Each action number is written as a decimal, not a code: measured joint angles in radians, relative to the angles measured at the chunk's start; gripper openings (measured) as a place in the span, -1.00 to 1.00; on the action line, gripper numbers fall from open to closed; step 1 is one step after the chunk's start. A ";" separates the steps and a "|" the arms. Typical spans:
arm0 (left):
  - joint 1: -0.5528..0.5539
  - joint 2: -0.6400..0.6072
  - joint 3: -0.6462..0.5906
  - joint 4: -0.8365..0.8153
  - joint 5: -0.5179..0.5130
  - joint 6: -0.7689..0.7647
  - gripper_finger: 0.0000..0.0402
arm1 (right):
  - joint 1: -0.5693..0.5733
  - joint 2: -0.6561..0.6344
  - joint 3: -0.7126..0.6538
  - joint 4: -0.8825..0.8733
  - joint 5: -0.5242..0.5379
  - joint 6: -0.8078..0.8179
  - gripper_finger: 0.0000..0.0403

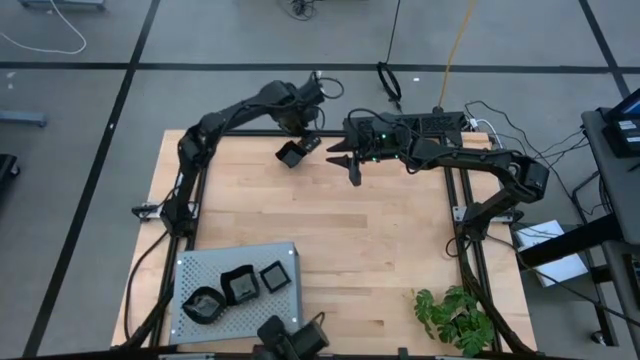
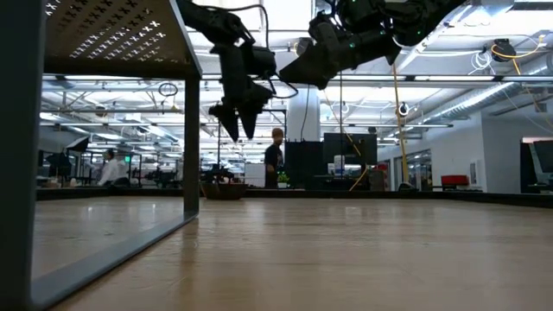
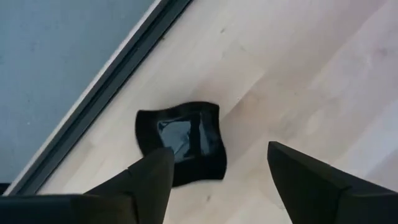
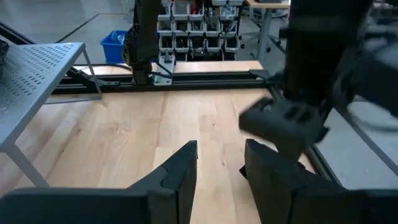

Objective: Pick & Place Mini shaped plates
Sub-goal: Stack the distorted square plate on top of the other distorted square plate on the shelf

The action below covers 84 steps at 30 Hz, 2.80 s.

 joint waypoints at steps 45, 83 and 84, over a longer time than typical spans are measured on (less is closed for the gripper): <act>-0.138 0.007 -0.369 0.386 -0.189 -0.431 0.20 | -0.002 -0.373 -0.114 -0.337 0.000 -0.134 -0.38; -0.214 0.006 -0.459 0.419 -0.158 -0.440 -0.96 | -0.002 -0.423 -0.201 -0.215 0.000 -0.105 -0.38; -0.216 0.001 -0.459 0.414 -0.157 -0.432 -0.94 | -0.002 -0.423 -0.201 -0.215 0.000 -0.105 -0.38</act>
